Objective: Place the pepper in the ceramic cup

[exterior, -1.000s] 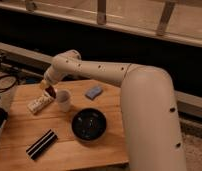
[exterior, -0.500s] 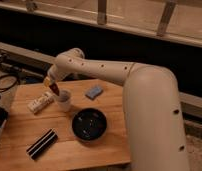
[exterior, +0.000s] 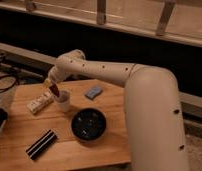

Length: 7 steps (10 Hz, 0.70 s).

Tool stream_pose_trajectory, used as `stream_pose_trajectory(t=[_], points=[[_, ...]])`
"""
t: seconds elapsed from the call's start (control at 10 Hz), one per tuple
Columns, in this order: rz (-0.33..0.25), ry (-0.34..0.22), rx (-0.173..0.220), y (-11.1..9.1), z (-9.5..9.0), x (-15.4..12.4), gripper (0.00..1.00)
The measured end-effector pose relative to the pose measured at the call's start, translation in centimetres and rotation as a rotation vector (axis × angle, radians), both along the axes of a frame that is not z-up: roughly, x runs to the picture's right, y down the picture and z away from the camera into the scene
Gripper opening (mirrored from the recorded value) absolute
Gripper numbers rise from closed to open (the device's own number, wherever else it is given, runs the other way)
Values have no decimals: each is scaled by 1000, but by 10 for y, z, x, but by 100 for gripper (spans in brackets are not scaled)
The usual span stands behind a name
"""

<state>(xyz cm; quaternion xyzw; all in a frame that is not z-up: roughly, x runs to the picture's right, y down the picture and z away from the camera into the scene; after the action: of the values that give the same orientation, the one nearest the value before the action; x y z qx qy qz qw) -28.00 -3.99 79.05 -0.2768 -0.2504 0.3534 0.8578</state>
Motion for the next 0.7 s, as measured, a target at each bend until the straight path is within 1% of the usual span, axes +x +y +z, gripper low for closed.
stream_pose_trajectory(t=[0.1,0.3,0.4,0.5,0.6,0.7], points=[[-1,-1,-3,0,1,-3,15],[1,1,-5,5,0,10,33],[0,-1,-6,7,-1,13,35],[0,-6,-7,9,-2,11,32],[-3,-12,-9,10,-1,4,25],[-5,-13,-7,9,-1,0,25]])
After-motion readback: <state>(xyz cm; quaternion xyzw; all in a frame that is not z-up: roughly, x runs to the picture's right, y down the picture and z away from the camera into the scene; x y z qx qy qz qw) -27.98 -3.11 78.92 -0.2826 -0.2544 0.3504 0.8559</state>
